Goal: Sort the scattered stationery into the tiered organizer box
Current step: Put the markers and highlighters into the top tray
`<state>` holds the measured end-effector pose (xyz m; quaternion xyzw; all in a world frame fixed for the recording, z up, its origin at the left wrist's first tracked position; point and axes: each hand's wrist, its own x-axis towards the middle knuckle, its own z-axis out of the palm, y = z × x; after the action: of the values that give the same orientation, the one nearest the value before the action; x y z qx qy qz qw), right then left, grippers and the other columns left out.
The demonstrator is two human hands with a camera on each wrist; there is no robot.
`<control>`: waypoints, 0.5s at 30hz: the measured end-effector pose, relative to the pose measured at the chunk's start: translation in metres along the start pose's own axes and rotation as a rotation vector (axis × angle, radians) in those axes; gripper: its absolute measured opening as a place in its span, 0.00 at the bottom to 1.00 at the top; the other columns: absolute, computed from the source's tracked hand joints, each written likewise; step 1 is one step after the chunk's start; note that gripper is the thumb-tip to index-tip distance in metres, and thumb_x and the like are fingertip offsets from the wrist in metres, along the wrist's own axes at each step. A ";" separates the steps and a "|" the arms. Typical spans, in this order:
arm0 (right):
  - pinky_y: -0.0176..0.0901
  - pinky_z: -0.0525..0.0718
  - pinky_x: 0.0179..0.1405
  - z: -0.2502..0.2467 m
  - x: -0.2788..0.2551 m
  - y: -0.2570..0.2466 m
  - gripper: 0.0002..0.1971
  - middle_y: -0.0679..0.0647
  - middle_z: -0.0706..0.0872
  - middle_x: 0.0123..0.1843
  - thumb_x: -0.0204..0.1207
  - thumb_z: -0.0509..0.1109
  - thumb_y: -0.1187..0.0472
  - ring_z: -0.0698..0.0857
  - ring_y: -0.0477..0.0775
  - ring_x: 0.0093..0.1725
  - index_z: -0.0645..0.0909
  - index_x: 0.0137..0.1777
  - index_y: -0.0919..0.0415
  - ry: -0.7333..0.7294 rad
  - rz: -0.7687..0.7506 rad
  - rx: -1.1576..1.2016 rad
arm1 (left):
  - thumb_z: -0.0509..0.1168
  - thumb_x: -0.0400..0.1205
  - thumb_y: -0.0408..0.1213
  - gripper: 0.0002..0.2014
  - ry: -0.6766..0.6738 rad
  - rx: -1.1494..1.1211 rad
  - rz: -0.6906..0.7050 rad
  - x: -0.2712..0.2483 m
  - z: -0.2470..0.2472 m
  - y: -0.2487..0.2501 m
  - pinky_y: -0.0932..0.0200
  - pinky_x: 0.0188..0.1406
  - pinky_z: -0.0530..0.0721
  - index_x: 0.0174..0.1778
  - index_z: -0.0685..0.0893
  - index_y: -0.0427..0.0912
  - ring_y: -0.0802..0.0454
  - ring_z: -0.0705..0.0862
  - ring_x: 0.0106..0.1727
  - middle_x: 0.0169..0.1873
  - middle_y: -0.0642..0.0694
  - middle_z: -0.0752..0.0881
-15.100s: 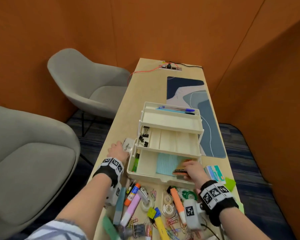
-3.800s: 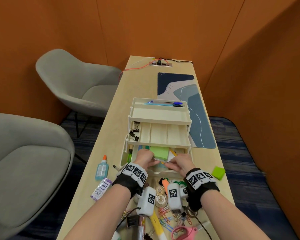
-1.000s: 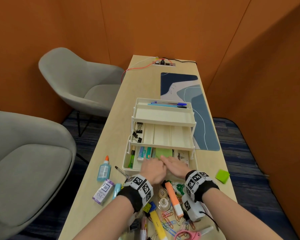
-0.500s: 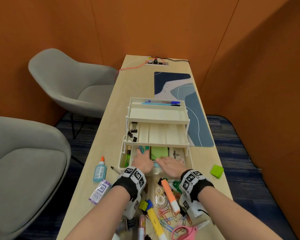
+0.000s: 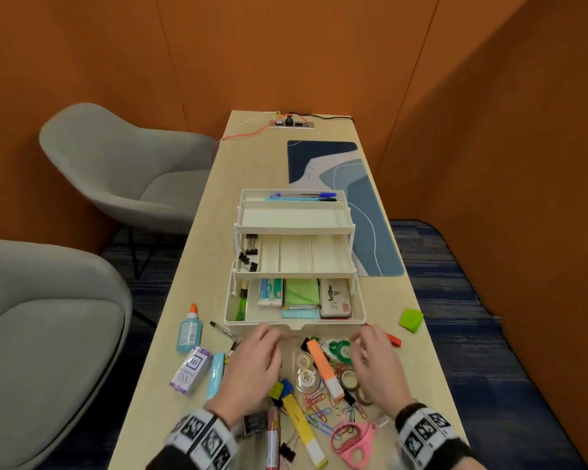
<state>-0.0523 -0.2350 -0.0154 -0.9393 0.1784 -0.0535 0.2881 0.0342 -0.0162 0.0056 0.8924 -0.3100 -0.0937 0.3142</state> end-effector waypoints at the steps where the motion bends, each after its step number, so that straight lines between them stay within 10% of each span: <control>1: 0.36 0.79 0.51 -0.004 0.000 0.012 0.04 0.45 0.76 0.52 0.82 0.59 0.58 0.76 0.40 0.48 0.74 0.53 0.51 0.053 0.081 0.006 | 0.55 0.86 0.38 0.11 -0.004 -0.037 -0.023 -0.012 0.003 -0.004 0.72 0.48 0.73 0.59 0.79 0.53 0.70 0.75 0.46 0.51 0.63 0.75; 7: 0.59 0.71 0.67 -0.006 0.032 0.059 0.22 0.55 0.74 0.71 0.81 0.56 0.59 0.71 0.57 0.71 0.66 0.75 0.51 -0.203 0.366 -0.266 | 0.57 0.85 0.39 0.10 -0.044 -0.063 -0.159 -0.056 0.016 -0.024 0.67 0.53 0.79 0.53 0.80 0.58 0.68 0.79 0.53 0.53 0.64 0.82; 15: 0.51 0.76 0.62 0.008 0.053 0.059 0.15 0.63 0.77 0.57 0.81 0.62 0.58 0.78 0.64 0.58 0.76 0.63 0.64 -0.199 0.304 -0.234 | 0.59 0.84 0.39 0.10 0.022 -0.083 -0.259 -0.064 0.003 -0.035 0.63 0.48 0.80 0.46 0.78 0.63 0.67 0.81 0.46 0.46 0.63 0.83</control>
<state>-0.0190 -0.2958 -0.0548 -0.9293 0.2936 0.1044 0.1981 -0.0004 0.0429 -0.0206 0.9121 -0.1845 -0.1363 0.3398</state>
